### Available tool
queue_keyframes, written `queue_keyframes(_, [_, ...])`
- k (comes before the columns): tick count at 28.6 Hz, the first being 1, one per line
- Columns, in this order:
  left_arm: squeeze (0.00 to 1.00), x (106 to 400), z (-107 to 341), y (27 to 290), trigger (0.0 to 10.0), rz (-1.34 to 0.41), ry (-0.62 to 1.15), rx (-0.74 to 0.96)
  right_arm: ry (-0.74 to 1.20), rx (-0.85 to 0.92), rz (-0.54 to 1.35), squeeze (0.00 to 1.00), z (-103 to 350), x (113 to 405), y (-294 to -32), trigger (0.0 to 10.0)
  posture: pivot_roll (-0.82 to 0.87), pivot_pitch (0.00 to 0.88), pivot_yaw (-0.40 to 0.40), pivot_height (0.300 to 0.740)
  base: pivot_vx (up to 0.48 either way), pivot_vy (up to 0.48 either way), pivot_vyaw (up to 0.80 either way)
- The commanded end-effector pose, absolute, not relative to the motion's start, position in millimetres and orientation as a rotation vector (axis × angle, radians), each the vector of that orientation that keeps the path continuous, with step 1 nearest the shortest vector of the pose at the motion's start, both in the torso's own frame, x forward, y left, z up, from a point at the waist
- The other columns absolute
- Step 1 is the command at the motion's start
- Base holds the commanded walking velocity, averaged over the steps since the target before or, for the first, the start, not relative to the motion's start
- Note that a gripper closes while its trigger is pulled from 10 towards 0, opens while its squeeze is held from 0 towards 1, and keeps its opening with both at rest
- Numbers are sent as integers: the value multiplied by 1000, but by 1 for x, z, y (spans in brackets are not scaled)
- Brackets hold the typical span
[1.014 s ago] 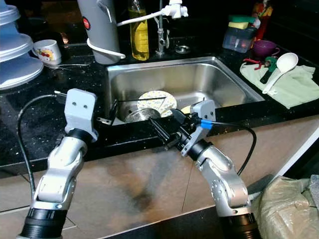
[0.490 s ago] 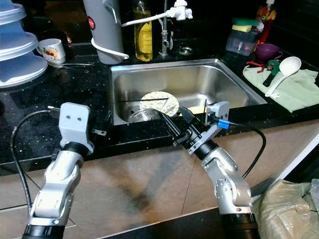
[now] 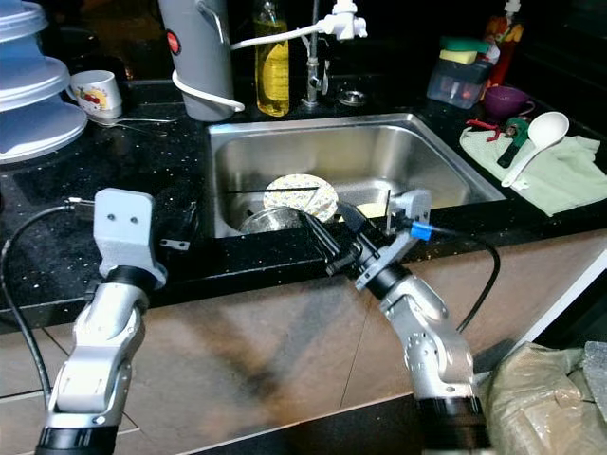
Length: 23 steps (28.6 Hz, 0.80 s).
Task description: Kitchen organization
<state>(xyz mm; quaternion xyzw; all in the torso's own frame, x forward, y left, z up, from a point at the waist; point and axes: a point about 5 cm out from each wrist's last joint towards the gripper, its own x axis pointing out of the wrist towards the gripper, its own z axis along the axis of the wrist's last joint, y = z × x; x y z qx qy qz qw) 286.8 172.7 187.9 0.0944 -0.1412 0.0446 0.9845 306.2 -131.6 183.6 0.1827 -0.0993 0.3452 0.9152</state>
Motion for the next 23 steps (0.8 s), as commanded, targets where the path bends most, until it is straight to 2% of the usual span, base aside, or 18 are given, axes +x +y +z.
queue_keyframes(1, [0, 286, 182, 174, 10000, 93, -261, 177, -205, 376, 680, 0, 182, 309, -138, 10000, 93, 0, -77, 740, 0, 0, 0])
queue_keyframes(11, [0, 290, 185, 186, 10000, 116, -254, 163, -217, 342, 644, 0, 184, 313, -143, 10000, 86, 0, -64, 740, 0, 0, 0])
queue_keyframes(23, [0, 288, 190, 203, 10000, 167, -265, 191, -229, 333, 661, 0, 185, 315, -142, 10000, 95, 0, -64, 740, 0, 0, 757])
